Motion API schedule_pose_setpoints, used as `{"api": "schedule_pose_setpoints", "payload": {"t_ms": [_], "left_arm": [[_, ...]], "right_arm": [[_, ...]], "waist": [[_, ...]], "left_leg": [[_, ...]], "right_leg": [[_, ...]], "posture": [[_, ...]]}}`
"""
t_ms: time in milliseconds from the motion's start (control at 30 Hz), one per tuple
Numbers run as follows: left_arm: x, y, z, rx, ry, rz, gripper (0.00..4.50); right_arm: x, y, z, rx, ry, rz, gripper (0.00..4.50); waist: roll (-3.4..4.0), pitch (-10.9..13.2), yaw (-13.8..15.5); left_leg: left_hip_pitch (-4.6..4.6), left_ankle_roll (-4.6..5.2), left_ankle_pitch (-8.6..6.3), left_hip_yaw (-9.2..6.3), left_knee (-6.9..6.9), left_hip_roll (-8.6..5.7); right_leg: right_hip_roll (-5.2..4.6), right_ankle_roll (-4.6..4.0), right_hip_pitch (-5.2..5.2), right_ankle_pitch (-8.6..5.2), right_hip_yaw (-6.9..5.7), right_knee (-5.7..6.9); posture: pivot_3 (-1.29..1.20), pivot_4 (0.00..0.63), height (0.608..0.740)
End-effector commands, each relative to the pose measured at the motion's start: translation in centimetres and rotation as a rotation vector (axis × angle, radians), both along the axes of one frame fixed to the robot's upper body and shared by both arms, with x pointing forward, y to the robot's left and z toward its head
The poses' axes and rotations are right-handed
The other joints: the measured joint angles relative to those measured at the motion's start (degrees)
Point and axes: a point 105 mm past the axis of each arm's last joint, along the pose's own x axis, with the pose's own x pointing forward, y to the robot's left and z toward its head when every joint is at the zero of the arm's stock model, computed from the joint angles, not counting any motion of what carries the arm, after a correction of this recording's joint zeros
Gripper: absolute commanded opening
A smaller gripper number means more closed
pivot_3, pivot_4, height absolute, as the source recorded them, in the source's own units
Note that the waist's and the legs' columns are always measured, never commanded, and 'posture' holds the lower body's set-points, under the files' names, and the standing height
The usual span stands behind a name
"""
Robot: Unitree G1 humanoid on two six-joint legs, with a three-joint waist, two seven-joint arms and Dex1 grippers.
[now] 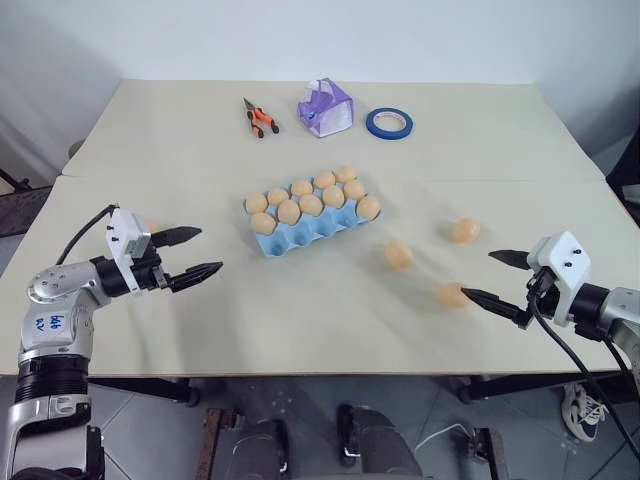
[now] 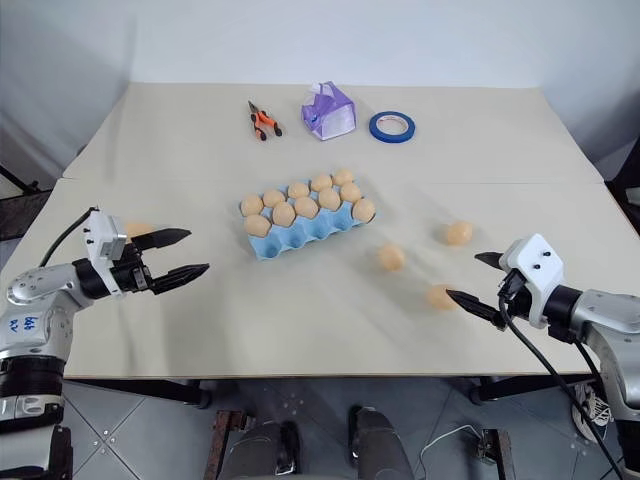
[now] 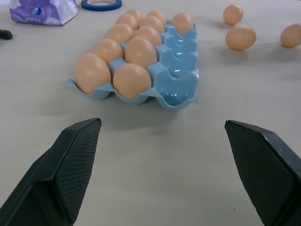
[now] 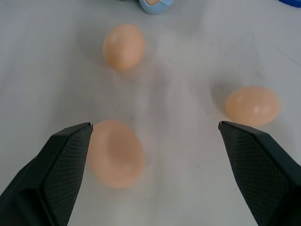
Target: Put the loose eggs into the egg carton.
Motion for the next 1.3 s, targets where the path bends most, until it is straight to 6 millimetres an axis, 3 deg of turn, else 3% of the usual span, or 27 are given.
{"api": "schedule_pose_setpoints", "payload": {"t_ms": [33,367,567,867,1000,1300], "left_arm": [[0.1,-0.5,1.4,-0.009,-0.058,-0.041,4.49],[0.8,-0.8,1.2,0.012,-0.032,-0.01,4.49],[-0.2,-2.3,0.7,-0.005,-0.005,-0.143,4.49],[-0.5,-4.7,0.2,-0.013,-0.046,-0.324,4.49],[-0.1,-4.8,0.5,-0.025,-0.065,-0.328,4.49],[-0.6,-5.0,0.7,-0.051,-0.076,-0.342,4.49]], "right_arm": [[-0.1,0.1,1.9,0.002,-0.073,-0.002,4.5],[-0.7,0.1,2.5,0.08,-0.058,-0.116,4.5],[-3.9,0.6,0.7,0.123,0.005,-0.198,4.5],[-7.2,1.8,-2.0,0.168,-0.06,-0.262,4.5],[-6.9,2.1,-2.0,0.186,-0.097,-0.278,4.5],[-1.9,3.4,-4.7,0.231,-0.046,-0.32,4.5]], "waist": [[0.0,0.0,0.0],[0.0,0.0,0.0],[-0.01,0.0,0.2],[-0.06,0.0,0.0],[-0.07,0.0,-0.2],[-0.09,-0.1,-0.1]], "left_leg": [[0.0,0.0,0.0,0.0,0.0,0.0],[0.0,0.0,0.0,-0.01,0.0,0.01],[-0.02,-0.01,0.0,-0.05,-0.02,0.01],[0.0,-0.17,-0.13,-0.05,0.06,-0.02],[0.03,-0.16,-0.12,0.01,0.13,-0.01],[0.03,-0.13,-0.1,-0.02,0.13,-0.02]], "right_leg": [[0.0,0.0,0.0,0.0,0.0,0.0],[0.01,0.0,0.01,0.0,0.0,0.01],[0.01,0.0,0.02,0.0,-0.05,-0.02],[0.03,0.03,0.11,0.01,-0.06,-0.04],[0.06,0.05,0.11,0.02,0.02,-0.02],[0.06,-0.02,0.11,-0.02,0.03,-0.02]], "posture": [[0.0,0.15,0.74],[0.0,0.15,0.74],[0.0,0.15,0.74],[0.0,0.15,0.74],[0.0,0.15,0.74],[0.0,0.15,0.74]]}}
